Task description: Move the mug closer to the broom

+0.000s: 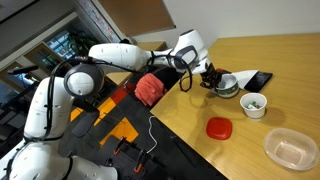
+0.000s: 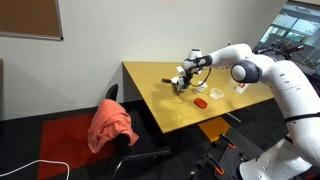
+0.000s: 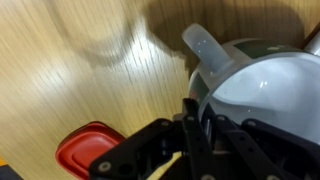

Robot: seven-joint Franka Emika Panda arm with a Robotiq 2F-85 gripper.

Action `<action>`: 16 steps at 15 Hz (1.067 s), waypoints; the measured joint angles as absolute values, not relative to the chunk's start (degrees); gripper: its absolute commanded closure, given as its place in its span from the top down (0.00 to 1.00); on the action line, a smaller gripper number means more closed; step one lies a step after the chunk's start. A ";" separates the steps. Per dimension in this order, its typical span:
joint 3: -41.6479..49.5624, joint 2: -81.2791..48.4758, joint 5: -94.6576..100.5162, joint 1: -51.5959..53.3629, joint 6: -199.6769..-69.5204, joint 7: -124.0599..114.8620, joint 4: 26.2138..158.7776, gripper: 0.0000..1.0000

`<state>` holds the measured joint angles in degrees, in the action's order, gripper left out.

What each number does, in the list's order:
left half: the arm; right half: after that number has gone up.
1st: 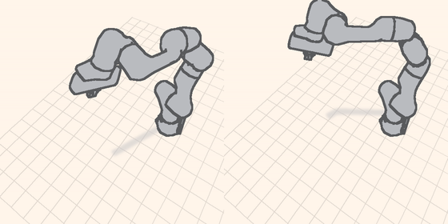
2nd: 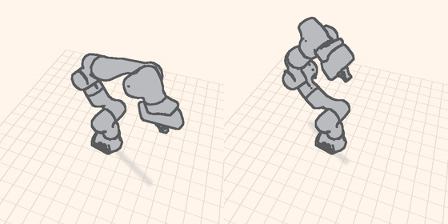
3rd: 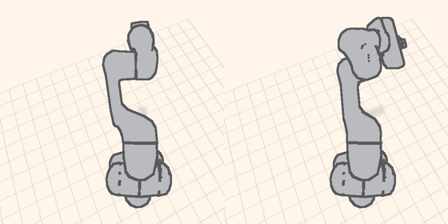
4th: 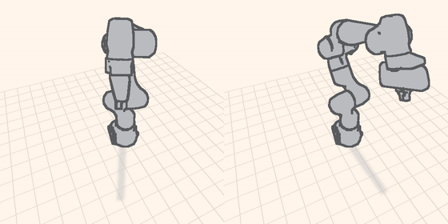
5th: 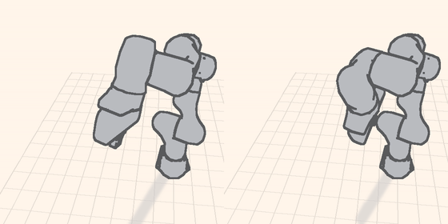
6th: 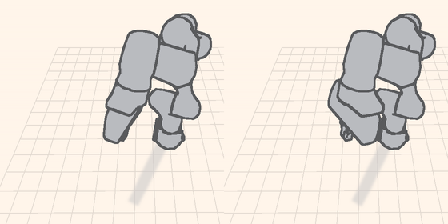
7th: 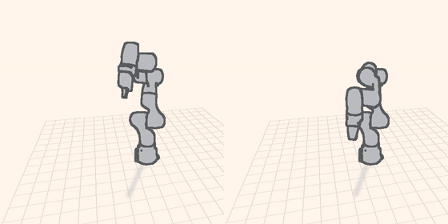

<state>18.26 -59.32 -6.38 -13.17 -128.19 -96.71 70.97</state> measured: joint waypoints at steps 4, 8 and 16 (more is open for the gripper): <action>18.29 -59.33 -6.44 -14.12 -128.19 -98.61 71.09 0.40; 18.35 -58.78 -6.44 -14.11 -128.23 -99.25 71.27 0.69; 18.50 -46.31 -6.16 -13.39 -128.25 -95.63 80.97 1.00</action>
